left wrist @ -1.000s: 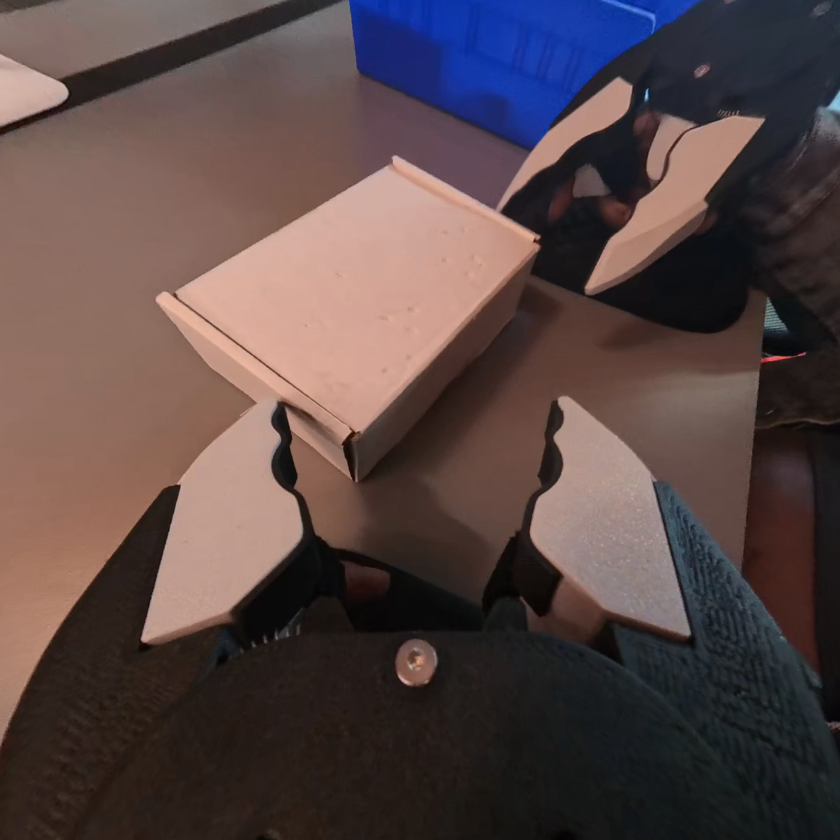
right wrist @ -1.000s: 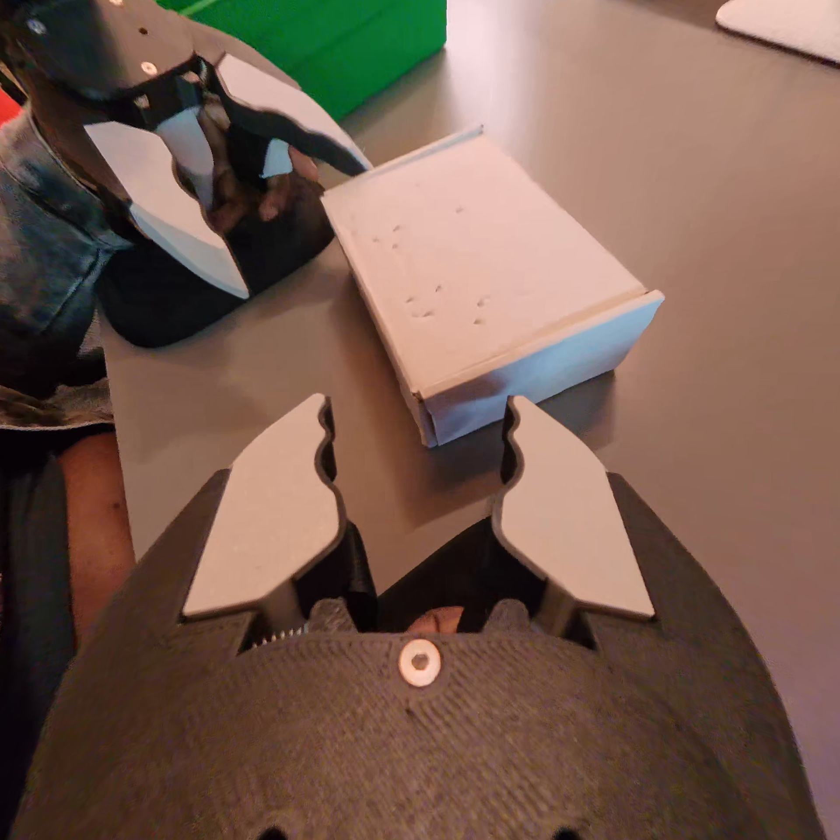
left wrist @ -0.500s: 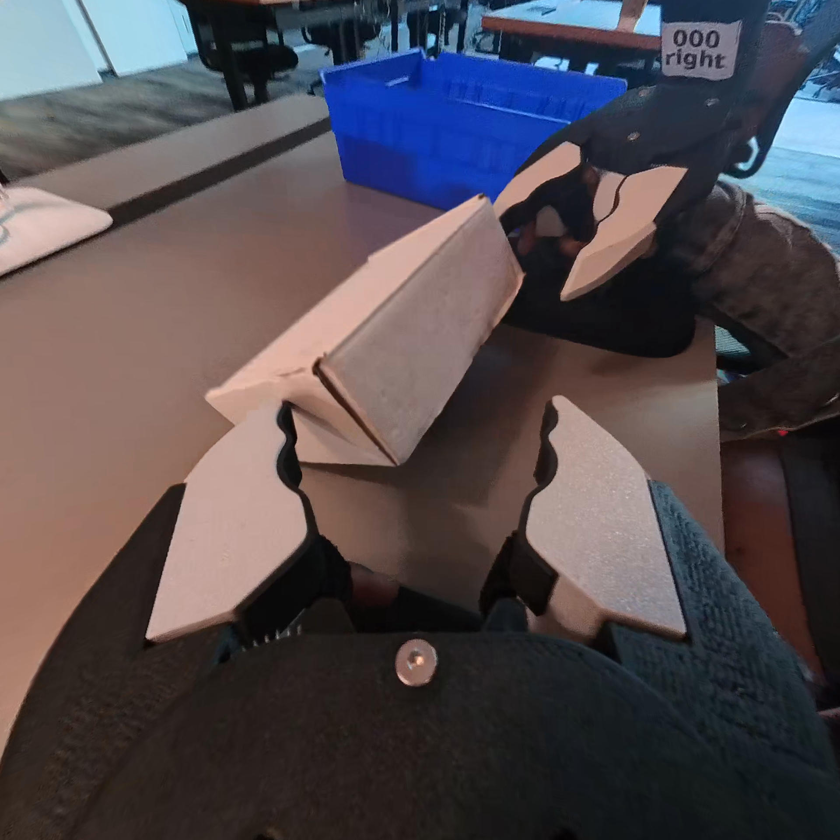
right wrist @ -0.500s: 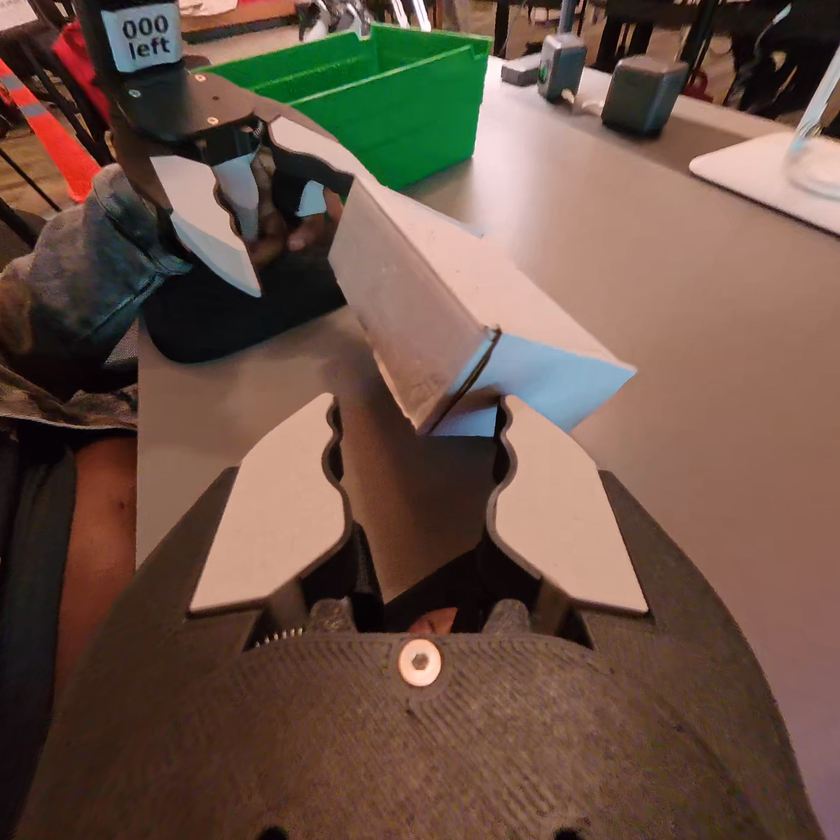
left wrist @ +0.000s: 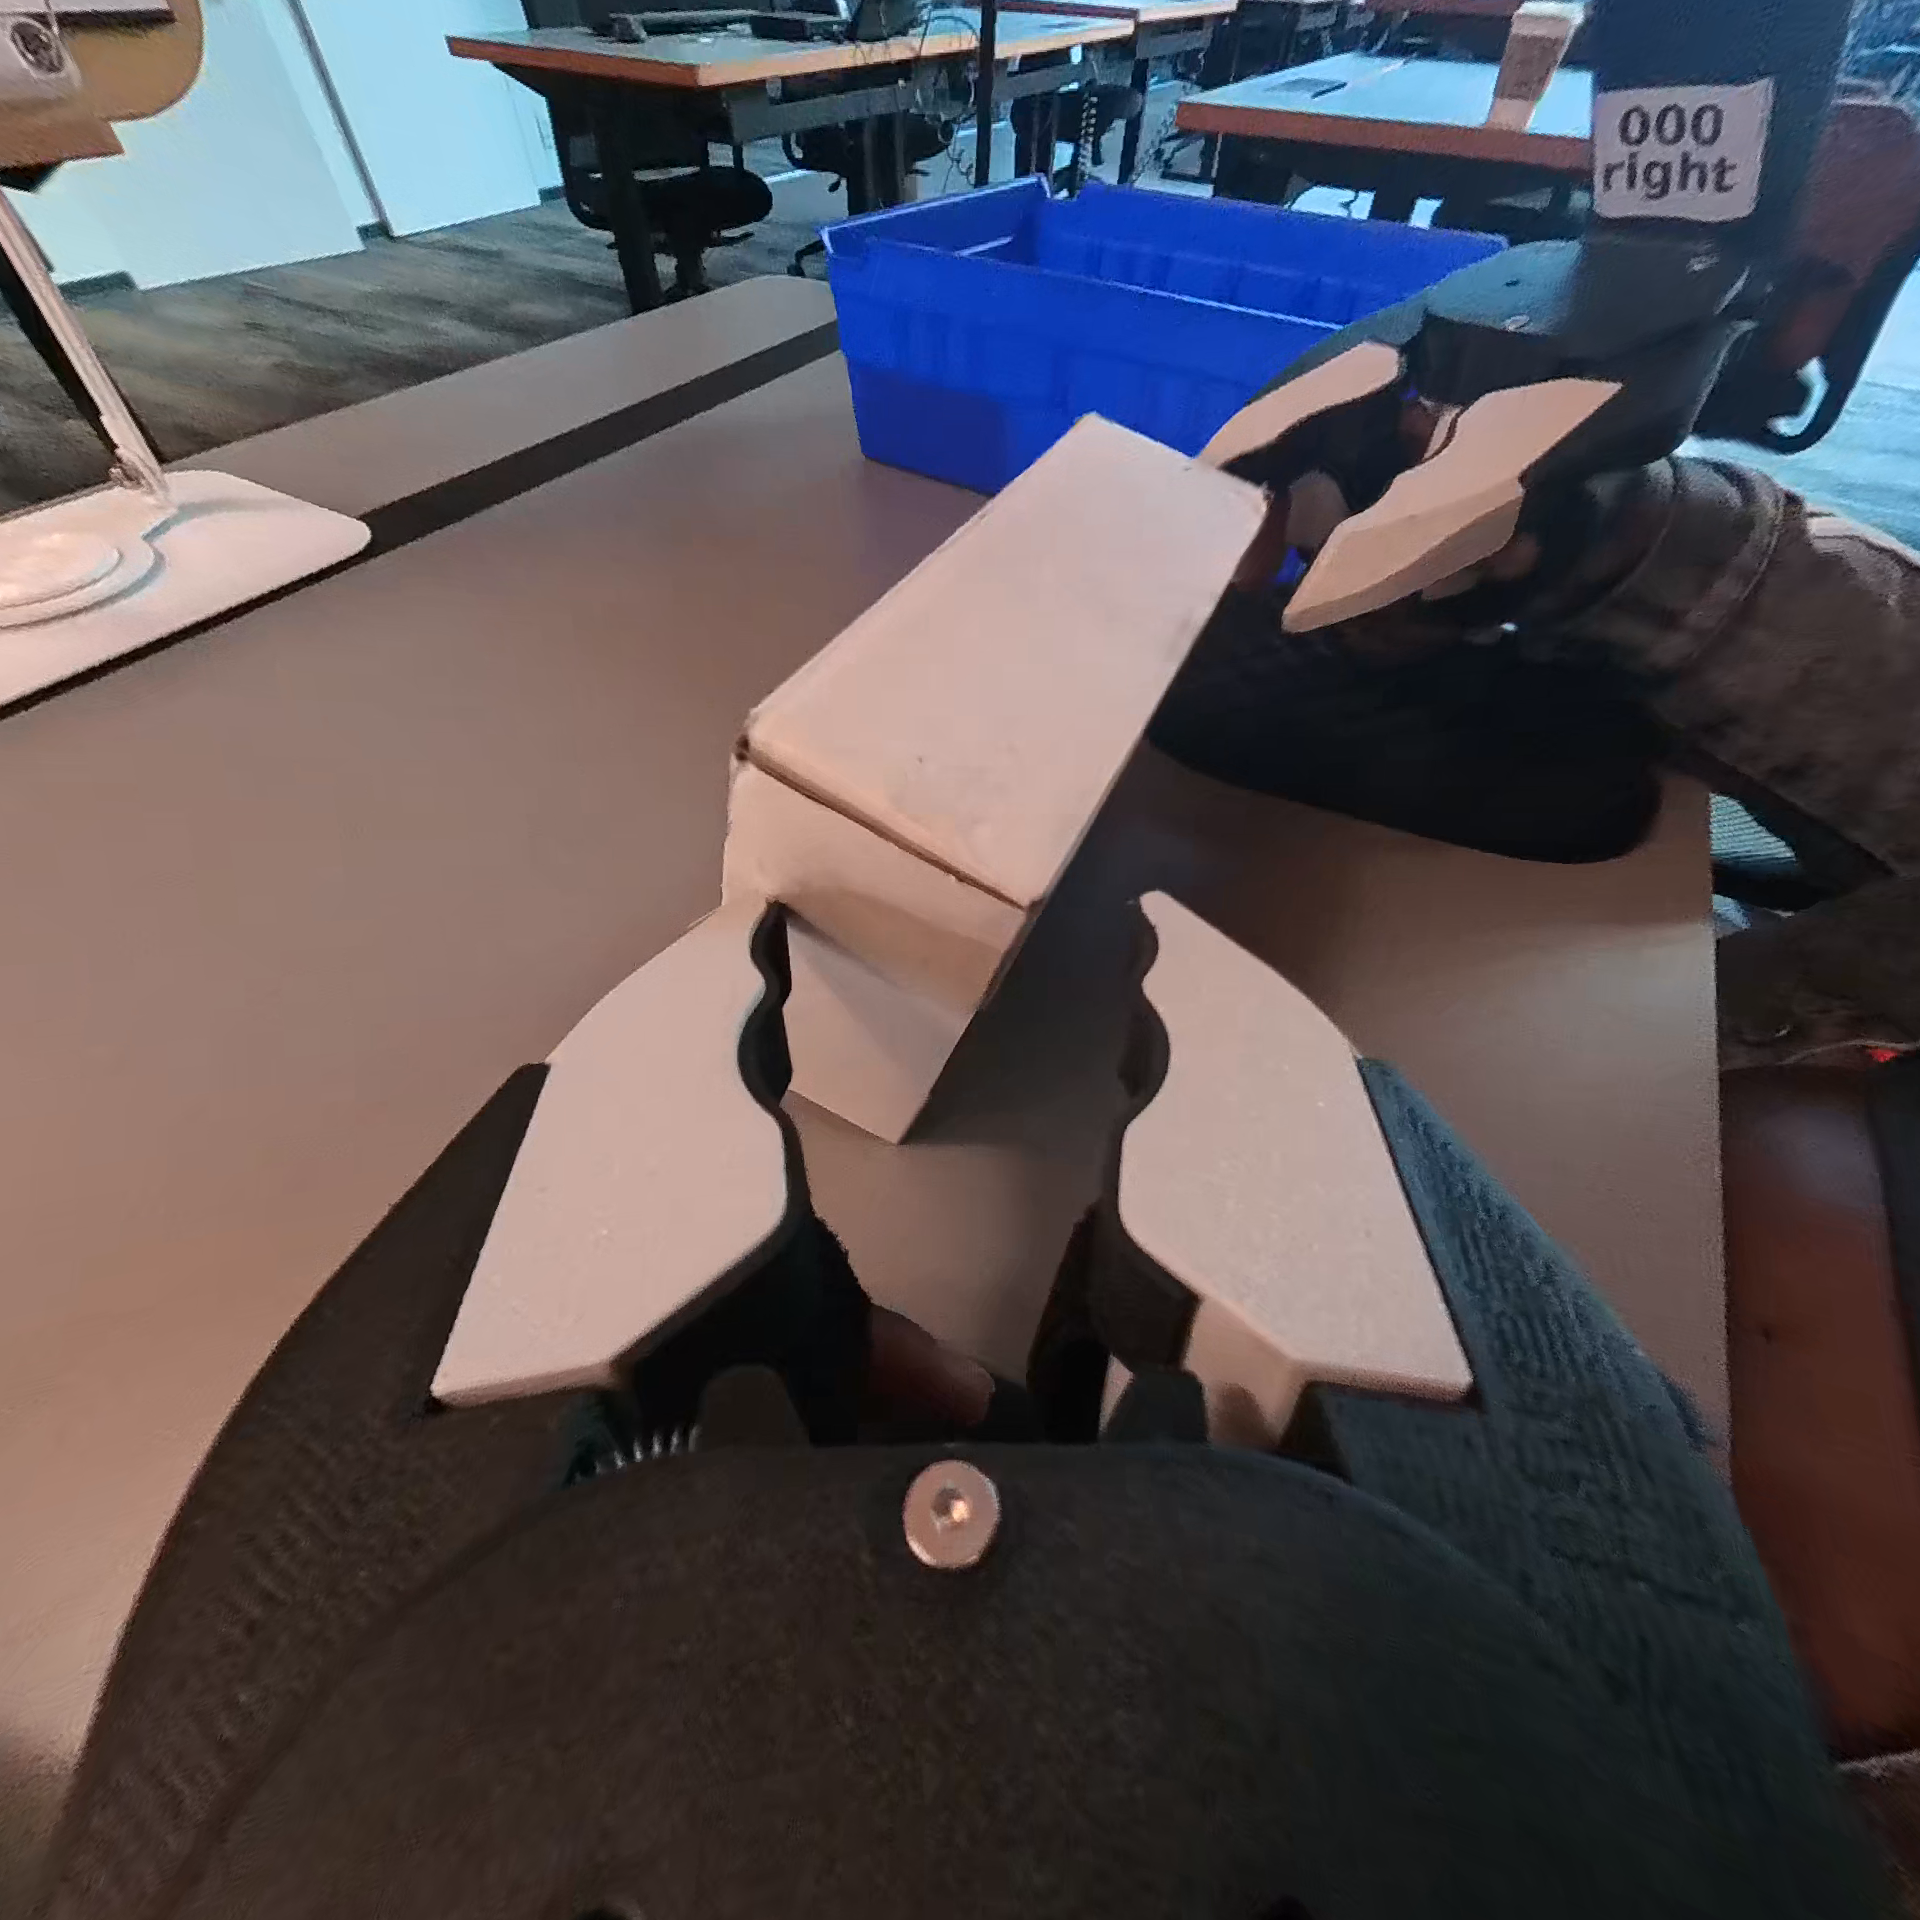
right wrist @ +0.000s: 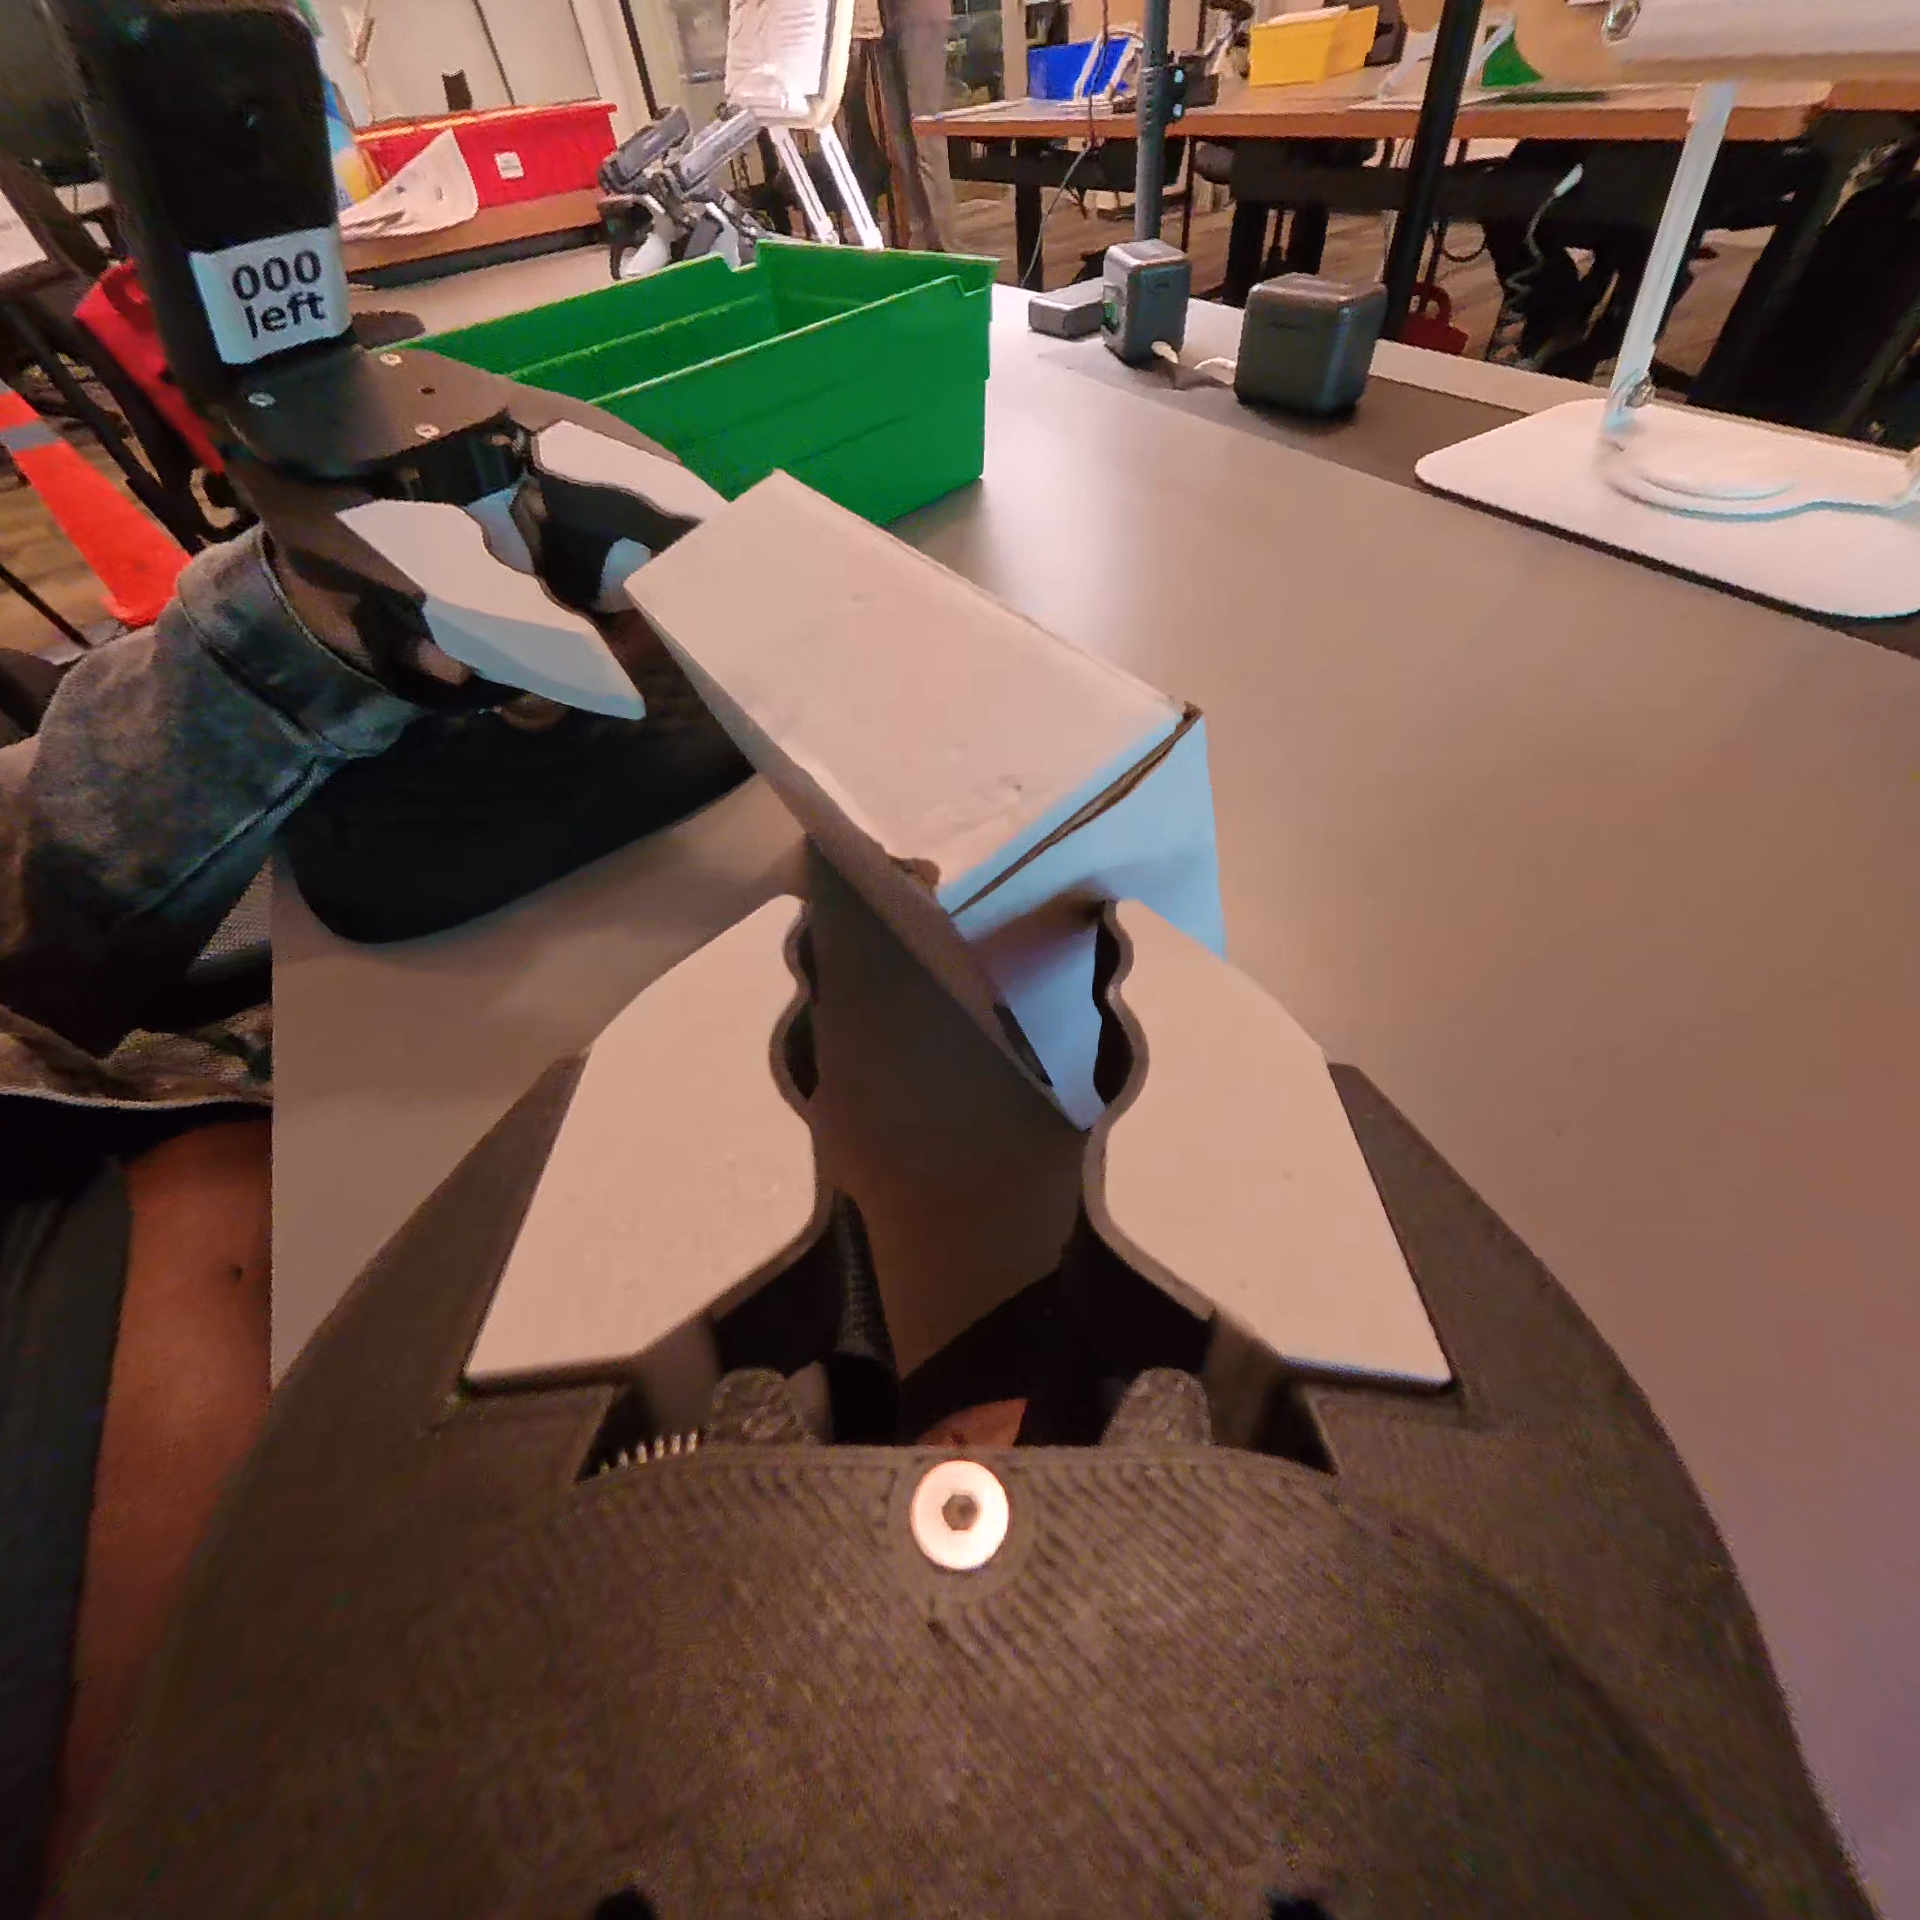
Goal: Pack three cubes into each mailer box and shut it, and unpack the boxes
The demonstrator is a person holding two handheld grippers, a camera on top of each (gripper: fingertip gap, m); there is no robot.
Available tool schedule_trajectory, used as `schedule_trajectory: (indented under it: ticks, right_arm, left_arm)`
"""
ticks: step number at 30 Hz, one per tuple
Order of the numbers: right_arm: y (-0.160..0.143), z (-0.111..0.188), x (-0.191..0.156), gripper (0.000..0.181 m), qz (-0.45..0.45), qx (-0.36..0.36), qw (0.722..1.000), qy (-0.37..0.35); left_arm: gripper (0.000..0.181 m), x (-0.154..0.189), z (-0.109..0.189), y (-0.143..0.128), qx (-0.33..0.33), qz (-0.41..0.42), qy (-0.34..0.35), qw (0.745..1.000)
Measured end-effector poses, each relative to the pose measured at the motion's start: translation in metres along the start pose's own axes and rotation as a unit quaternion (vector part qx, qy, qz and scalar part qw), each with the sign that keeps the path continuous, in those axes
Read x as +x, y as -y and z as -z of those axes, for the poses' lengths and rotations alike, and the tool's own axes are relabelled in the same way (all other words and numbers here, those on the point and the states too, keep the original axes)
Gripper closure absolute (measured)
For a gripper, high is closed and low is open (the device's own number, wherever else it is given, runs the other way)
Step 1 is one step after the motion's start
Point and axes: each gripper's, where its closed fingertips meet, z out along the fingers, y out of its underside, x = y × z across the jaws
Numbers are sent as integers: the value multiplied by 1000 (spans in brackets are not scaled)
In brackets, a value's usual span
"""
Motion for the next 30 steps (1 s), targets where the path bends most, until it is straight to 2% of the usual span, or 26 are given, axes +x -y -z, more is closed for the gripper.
schedule_trajectory:
  ticks: [4, 12, 17, 23, 26, 29, 30]
  right_arm:
    - [-2, -3, 1, 125, 17, -5, 1000, -7]
    - [-2, -3, 2, 123, 13, -2, 1000, -5]
    - [0, -3, 1, 122, 15, 8, 1000, 3]
    - [2, -2, -1, 121, 17, 12, 1000, 10]
    - [2, -4, -3, 121, 26, 9, 1000, 13]
    - [5, -3, -6, 121, 55, 16, 998, 17]
    - [10, -1, -6, 122, 85, 29, 996, 8]
  left_arm:
    - [109, 0, -3, -1, -2, -19, 0, 1000]
    - [66, -31, -19, 5, -2, -36, 24, 999]
    - [52, -32, -38, 12, 3, -32, -38, 999]
    - [52, -35, -58, 16, 9, -24, -82, 996]
    - [61, -29, -62, 9, -11, -34, -104, 994]
    - [85, -24, -65, 3, -30, -68, -102, 992]
    - [87, -24, -65, 2, -32, -72, -100, 992]
